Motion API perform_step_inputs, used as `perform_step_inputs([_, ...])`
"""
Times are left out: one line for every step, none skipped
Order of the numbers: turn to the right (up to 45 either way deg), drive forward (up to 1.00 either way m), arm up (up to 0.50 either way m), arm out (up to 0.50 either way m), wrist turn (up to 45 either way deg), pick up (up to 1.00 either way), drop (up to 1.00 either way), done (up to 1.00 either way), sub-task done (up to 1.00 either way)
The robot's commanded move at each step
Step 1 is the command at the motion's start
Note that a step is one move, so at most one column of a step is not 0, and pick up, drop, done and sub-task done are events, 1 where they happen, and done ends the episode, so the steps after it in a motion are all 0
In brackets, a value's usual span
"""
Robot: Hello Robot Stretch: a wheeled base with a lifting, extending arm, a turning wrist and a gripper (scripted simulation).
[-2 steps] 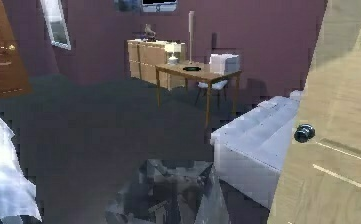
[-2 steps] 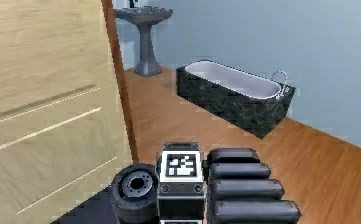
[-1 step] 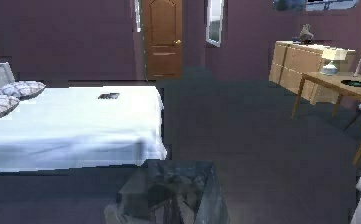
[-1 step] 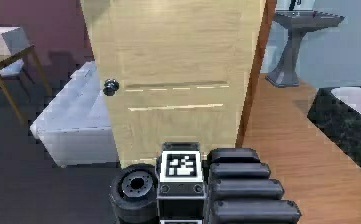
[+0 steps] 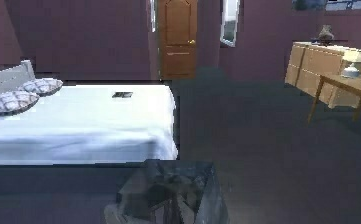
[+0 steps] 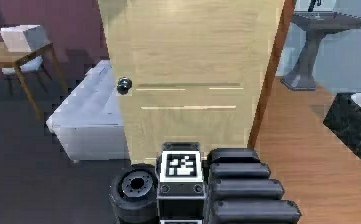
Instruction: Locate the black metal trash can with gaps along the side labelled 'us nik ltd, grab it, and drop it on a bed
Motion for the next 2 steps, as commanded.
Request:
perform_step_inputs([0.0,0.45,0.0,0.0,0.0,0.0,0.0,0.0,0.0])
perform_step_inputs([-36.0,0.0,0.0,0.0,0.0,0.0,0.0,0.0,0.0])
